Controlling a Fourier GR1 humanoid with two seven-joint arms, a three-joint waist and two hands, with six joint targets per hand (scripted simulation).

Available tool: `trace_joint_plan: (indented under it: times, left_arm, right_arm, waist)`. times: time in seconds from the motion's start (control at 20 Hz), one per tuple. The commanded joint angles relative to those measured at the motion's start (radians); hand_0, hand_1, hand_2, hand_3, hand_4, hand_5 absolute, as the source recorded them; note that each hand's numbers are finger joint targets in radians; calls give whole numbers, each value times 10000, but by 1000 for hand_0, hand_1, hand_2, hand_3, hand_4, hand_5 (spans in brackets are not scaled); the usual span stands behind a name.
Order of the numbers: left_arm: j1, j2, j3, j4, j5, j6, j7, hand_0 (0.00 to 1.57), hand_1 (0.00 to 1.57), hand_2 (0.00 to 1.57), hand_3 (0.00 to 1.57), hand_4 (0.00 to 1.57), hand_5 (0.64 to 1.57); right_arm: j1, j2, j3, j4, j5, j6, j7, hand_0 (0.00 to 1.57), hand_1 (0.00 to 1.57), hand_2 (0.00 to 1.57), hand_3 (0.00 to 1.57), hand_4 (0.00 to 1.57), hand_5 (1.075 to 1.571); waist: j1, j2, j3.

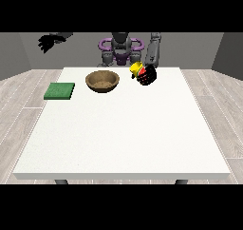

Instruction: Pick the cup and pour the ball into the bowl, then pick the bowl and place it on the pad

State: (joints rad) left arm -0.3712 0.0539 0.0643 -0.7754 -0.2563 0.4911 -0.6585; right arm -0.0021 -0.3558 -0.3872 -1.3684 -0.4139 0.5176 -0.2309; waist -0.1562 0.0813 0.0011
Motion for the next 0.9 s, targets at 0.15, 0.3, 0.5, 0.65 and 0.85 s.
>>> trace_joint_plan:
  times: [0.15, 0.3, 0.5, 0.65, 0.85]
  left_arm:
    - [-1334, 395, -1819, 395, -3095, 1687, 3278, 1334, 1334, 1571, 1571, 1217, 1555]
    - [-2078, 1637, -2344, 1185, -4799, 2086, 4269, 1313, 1313, 1571, 1571, 1199, 1559]
    - [-2983, 864, -3610, 1881, -6988, 2234, 6771, 1221, 1221, 1571, 1456, 1140, 1568]
    - [-3734, 325, -4100, 2352, -8012, 1333, 8652, 1221, 1221, 1571, 1456, 1140, 1568]
    - [-4605, -13, -4589, 2398, -9076, 215, 10123, 914, 914, 1571, 1248, 1052, 1569]
  right_arm:
    - [-741, -674, -205, 642, -170, -469, 1330, 0, 0, 0, 0, 544, 1570]
    - [-853, -197, 298, 232, 241, -936, 1467, 0, 0, 0, 0, 586, 1567]
    - [-1096, -281, 76, 1022, 235, -1011, 1398, 0, 0, 0, 0, 627, 1565]
    - [-900, 33, 486, 915, 534, -1221, 1696, 0, 0, 0, 0, 642, 1566]
    - [-776, -228, -13, 1803, 543, -1030, 1070, 0, 0, 0, 0, 636, 1562]
  waist:
    - [386, -1150, 23]
    - [204, -1164, 47]
    - [586, -1486, 38]
    - [483, -2142, 13]
    - [929, -2068, 8]
